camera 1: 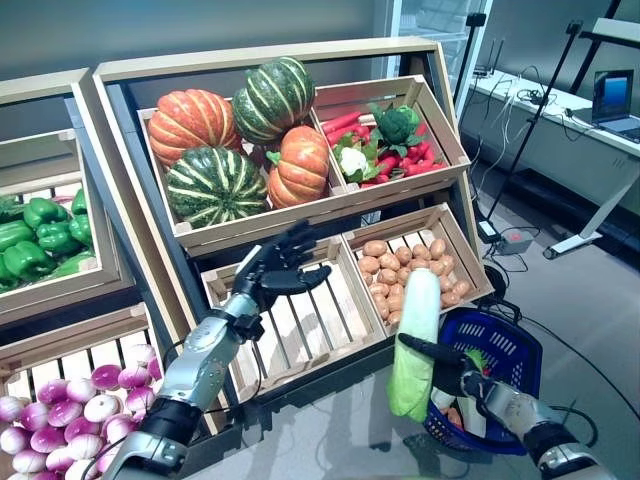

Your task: Put vegetables into the basket

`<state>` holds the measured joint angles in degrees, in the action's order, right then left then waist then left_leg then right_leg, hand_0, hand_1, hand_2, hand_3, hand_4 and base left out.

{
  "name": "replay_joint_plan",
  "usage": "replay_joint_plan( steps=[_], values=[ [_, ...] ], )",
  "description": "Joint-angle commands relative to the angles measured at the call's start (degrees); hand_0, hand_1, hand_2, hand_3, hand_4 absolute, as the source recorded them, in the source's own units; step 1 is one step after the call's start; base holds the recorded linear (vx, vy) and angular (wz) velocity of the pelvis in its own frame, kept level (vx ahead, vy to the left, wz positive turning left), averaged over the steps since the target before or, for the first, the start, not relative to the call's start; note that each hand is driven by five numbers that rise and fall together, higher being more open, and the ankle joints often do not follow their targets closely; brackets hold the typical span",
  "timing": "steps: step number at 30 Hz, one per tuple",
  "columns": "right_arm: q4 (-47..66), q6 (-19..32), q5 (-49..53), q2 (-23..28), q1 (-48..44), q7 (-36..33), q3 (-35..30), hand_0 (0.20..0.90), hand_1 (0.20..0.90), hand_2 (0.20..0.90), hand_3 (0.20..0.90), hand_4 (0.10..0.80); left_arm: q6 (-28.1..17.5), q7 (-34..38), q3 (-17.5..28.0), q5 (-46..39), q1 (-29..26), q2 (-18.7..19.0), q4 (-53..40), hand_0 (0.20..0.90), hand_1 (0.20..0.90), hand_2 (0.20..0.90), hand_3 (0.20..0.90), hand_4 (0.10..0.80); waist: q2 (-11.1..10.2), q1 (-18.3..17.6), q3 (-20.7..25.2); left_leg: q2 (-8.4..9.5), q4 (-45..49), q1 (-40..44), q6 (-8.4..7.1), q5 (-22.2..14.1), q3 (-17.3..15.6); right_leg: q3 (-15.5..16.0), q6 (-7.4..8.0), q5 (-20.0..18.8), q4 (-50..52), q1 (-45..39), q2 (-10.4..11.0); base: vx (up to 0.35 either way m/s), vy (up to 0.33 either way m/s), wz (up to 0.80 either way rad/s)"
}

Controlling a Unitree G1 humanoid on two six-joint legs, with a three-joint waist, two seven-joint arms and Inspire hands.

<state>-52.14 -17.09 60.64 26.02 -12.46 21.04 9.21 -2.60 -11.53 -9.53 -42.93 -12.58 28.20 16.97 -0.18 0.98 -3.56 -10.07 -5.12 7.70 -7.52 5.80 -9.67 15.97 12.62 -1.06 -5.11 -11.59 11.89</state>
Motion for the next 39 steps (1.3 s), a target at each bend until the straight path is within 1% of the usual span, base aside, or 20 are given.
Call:
replay_joint_plan(
  steps=[1, 6, 8, 10, 13, 15, 16, 18, 19, 20, 23, 24, 26, 27, 30, 32, 33, 34, 36, 39],
  values=[
    [-2.3, 5.9, -0.3, 2.4, -7.6, -0.5, -5.8, 0.300, 0.300, 0.300, 0.300, 0.400, -6.6, -1.0, 3.1, 1.9, -4.6, 2.2, 2.9, 0.900, 0.900, 0.900, 0.900, 0.800, -0.5, 1.1, -0.8, 0.31, 0.1, 2.0, 0.62, -5.6, -1.1, 0.9, -4.30, -0.6, 0.1, 0.3, -0.9, 0.039, -0.009, 0.00],
    [-10.2, 7.7, -0.9, 4.6, -6.4, -5.1, -12.0, 0.300, 0.300, 0.300, 0.300, 0.400, -6.5, -2.2, 4.3, 1.0, -0.2, 1.8, 6.8, 0.900, 0.900, 0.900, 0.900, 0.800, -0.2, 2.0, -1.3, 0.36, 0.1, 2.3, 0.60, -5.8, -0.7, 1.5, -4.29, -0.4, 0.1, -0.2, -1.0, 0.050, -0.020, 0.00],
    [-11.3, 8.2, -1.7, 4.9, -6.4, -6.2, -12.8, 0.300, 0.300, 0.300, 0.300, 0.400, -6.5, -2.4, 4.4, 0.6, 0.1, 1.6, 7.3, 0.900, 0.900, 0.900, 0.900, 0.800, -0.2, 2.2, -1.4, 0.38, 0.1, 2.3, 0.60, -5.8, -0.7, 1.7, -4.28, -0.4, 0.1, -0.3, -1.0, 0.043, -0.017, 0.01],
    [-14.1, 9.5, -4.8, 5.7, -6.7, -9.5, -14.2, 0.300, 0.300, 0.300, 0.300, 0.400, -6.5, -2.8, 4.7, 0.1, 1.2, 0.8, 8.0, 0.900, 0.900, 0.900, 0.900, 0.800, -0.1, 2.6, -1.7, 0.31, 0.1, 2.6, 0.60, -5.8, -1.0, 2.2, -4.30, -0.5, 0.1, -0.6, -1.0, 0.088, -0.031, 0.01],
    [-15.5, 11.2, -3.8, 6.0, -7.5, -14.5, -14.9, 0.300, 0.300, 0.300, 0.300, 0.400, -6.6, -2.4, 3.6, -0.7, 2.1, 0.1, 7.7, 0.900, 0.900, 0.900, 0.900, 0.800, 0.3, 3.2, -3.2, 0.07, 0.1, 2.5, 0.55, -5.1, -1.3, 3.1, -4.59, -0.5, 1.2, -0.4, -0.9, 0.003, -0.034, 0.01],
    [-15.4, 12.0, -2.6, 5.9, -8.9, -17.1, -14.8, 0.300, 0.300, 0.300, 0.300, 0.400, -7.1, -2.4, 2.4, -0.8, 1.5, -0.1, 8.0, 0.900, 0.900, 0.900, 0.900, 0.800, 0.7, 3.6, -4.9, -0.07, 0.8, 1.4, 0.52, -4.5, -1.0, 3.4, -4.76, 0.2, 3.7, 1.3, -0.5, -0.144, -0.036, 0.01],
    [-15.3, 12.9, 0.4, 5.5, -11.5, -19.7, -13.9, 0.300, 0.300, 0.300, 0.300, 0.400, -8.2, -2.0, 0.5, -1.5, -0.2, -0.5, 9.1, 0.900, 0.900, 0.900, 0.900, 0.800, 1.1, 3.9, -7.0, -0.15, 2.4, -0.9, 0.53, -4.4, -0.5, 3.3, -4.96, 0.5, 6.0, 3.8, 0.0, -0.266, -0.043, 0.00],
    [-15.9, 15.1, 1.9, 5.4, -14.0, -21.7, -13.6, 0.300, 0.300, 0.300, 0.300, 0.400, -9.2, -2.0, -1.3, -2.9, -2.3, -1.0, 9.8, 0.900, 0.900, 0.900, 0.900, 0.800, 1.5, 4.1, -9.6, -0.15, 5.3, -4.5, 0.59, -4.6, 0.8, 3.1, -5.42, 1.7, 9.2, 6.8, 0.3, -0.328, -0.044, -0.04],
    [-16.2, 16.5, 2.1, 5.8, -15.7, -22.0, -13.6, 0.300, 0.300, 0.300, 0.300, 0.400, -9.9, -1.4, -2.4, -3.3, -3.7, -1.3, 9.6, 0.900, 0.900, 0.900, 0.900, 0.800, 1.9, 4.1, -11.8, -0.13, 8.1, -7.1, 0.49, -5.0, 1.5, 3.0, -5.65, 2.5, 11.6, 8.8, 0.6, -0.287, -0.026, -0.01],
    [-16.2, 17.2, 2.0, 5.9, -16.3, -22.2, -13.6, 0.300, 0.300, 0.300, 0.300, 0.400, -10.0, -1.1, -2.9, -3.5, -4.2, -1.4, 9.5, 0.900, 0.900, 0.900, 0.900, 0.800, 2.1, 4.0, -12.7, -0.23, 9.3, -8.0, 0.45, -5.2, 1.7, 3.0, -5.81, 2.9, 12.8, 9.7, 0.7, -0.282, -0.014, 0.09],
    [-15.7, 20.0, 2.2, 6.6, -19.0, -23.0, -13.2, 0.300, 0.300, 0.300, 0.300, 0.400, -11.6, -0.6, -4.2, -4.8, -6.1, -1.5, 8.9, 0.900, 0.900, 0.900, 0.900, 0.800, 2.6, 3.5, -17.3, -0.86, 17.4, -13.8, 0.18, -7.2, 2.4, 2.8, -6.69, 4.6, 19.3, 14.6, 2.1, -0.246, -0.005, 0.05],
    [-15.4, 21.4, 2.1, 6.9, -19.8, -23.7, -12.9, 0.300, 0.300, 0.300, 0.300, 0.400, -12.1, -0.3, -4.5, -5.2, -6.6, -1.3, 8.4, 0.900, 0.900, 0.900, 0.900, 0.800, 2.7, 3.3, -18.8, -1.24, 22.7, -17.4, 0.20, -9.4, 2.8, 2.2, -7.05, 6.3, 23.8, 17.8, 2.9, -0.272, 0.022, -0.18],
    [-14.9, 23.9, 2.2, 7.7, -21.0, -24.9, -12.5, 0.300, 0.300, 0.300, 0.300, 0.400, -13.1, 0.6, -5.0, -5.5, -7.0, -0.9, 7.5, 0.900, 0.900, 0.900, 0.900, 0.800, 2.9, 2.6, -20.7, -2.10, 28.8, -21.6, 0.62, -12.0, 2.5, 1.2, -7.89, 8.4, 29.7, 22.5, 3.9, -0.223, 0.049, -0.18],
    [-14.6, 25.0, 2.1, 8.2, -21.3, -25.2, -12.7, 0.300, 0.300, 0.300, 0.300, 0.400, -13.3, 0.9, -5.2, -5.4, -7.1, -0.8, 6.9, 0.900, 0.900, 0.900, 0.900, 0.800, 3.0, 2.5, -21.5, -2.29, 32.0, -23.9, 0.85, -13.3, 2.9, 0.7, -8.36, 9.5, 32.9, 24.6, 4.4, -0.178, 0.058, -0.06],
    [-14.8, 27.2, 1.5, 10.8, -23.1, -26.3, -13.2, 0.300, 0.300, 0.300, 0.300, 0.400, -13.4, 0.9, -6.3, -6.4, -7.9, 0.1, 5.4, 0.900, 0.900, 0.900, 0.900, 0.800, 3.2, 2.0, -23.1, -2.68, 40.2, -29.3, 1.98, -17.6, 2.8, -1.0, -9.05, 12.5, 41.4, 30.5, 6.1, -0.130, 0.035, -0.05],
    [-15.0, 28.0, 1.3, 12.8, -24.1, -27.6, -13.8, 0.300, 0.300, 0.300, 0.300, 0.400, -13.1, 0.6, -6.9, -6.9, -8.3, 0.9, 4.7, 0.900, 0.900, 0.900, 0.900, 0.800, 3.5, 1.8, -24.1, -2.82, 45.1, -32.4, 2.68, -20.2, 3.0, -1.9, -9.13, 14.2, 46.6, 34.1, 7.2, -0.074, 0.019, 0.02],
    [-15.0, 28.2, 0.5, 13.9, -24.7, -28.6, -14.0, 0.300, 0.300, 0.300, 0.300, 0.400, -12.8, 0.8, -7.3, -6.8, -8.5, 1.4, 4.3, 0.900, 0.900, 0.900, 0.900, 0.800, 3.6, 1.7, -24.6, -3.00, 47.9, -33.4, 2.37, -22.8, 3.5, -2.8, -8.60, 16.4, 49.8, 35.5, 7.8, -0.046, 0.013, 0.00],
    [-15.2, 28.3, -0.8, 15.2, -25.8, -29.9, -14.2, 0.300, 0.300, 0.300, 0.300, 0.400, -12.9, 1.3, -7.9, -7.0, -8.7, 1.9, 4.1, 0.900, 0.900, 0.900, 0.900, 0.800, 3.8, 1.5, -25.3, -3.00, 50.9, -35.2, 2.77, -24.2, 3.5, -3.5, -8.58, 17.2, 52.8, 37.9, 8.4, 0.000, 0.000, 0.00],
    [-15.5, 28.0, -2.4, 17.2, -27.5, -31.6, -14.0, 0.300, 0.300, 0.300, 0.300, 0.400, -13.1, 1.8, -8.8, -7.7, -9.1, 2.9, 4.1, 0.900, 0.900, 0.900, 0.900, 0.800, 4.0, 1.3, -25.6, -3.26, 53.6, -37.4, 3.33, -25.6, 3.2, -4.3, -8.52, 18.3, 56.0, 40.9, 9.3, -0.087, 0.009, 0.02],
    [-15.2, 27.2, -3.9, 21.1, -30.6, -34.8, -14.0, 0.300, 0.300, 0.300, 0.300, 0.400, -13.9, 1.6, -9.7, -9.3, -9.0, 4.4, 3.6, 0.900, 0.900, 0.900, 0.900, 0.800, 4.5, 1.0, -26.2, -3.30, 59.4, -41.7, 3.52, -28.2, 3.5, -5.6, -8.48, 19.9, 61.2, 46.0, 10.4, -0.093, -0.007, 0.03]
  ],
)
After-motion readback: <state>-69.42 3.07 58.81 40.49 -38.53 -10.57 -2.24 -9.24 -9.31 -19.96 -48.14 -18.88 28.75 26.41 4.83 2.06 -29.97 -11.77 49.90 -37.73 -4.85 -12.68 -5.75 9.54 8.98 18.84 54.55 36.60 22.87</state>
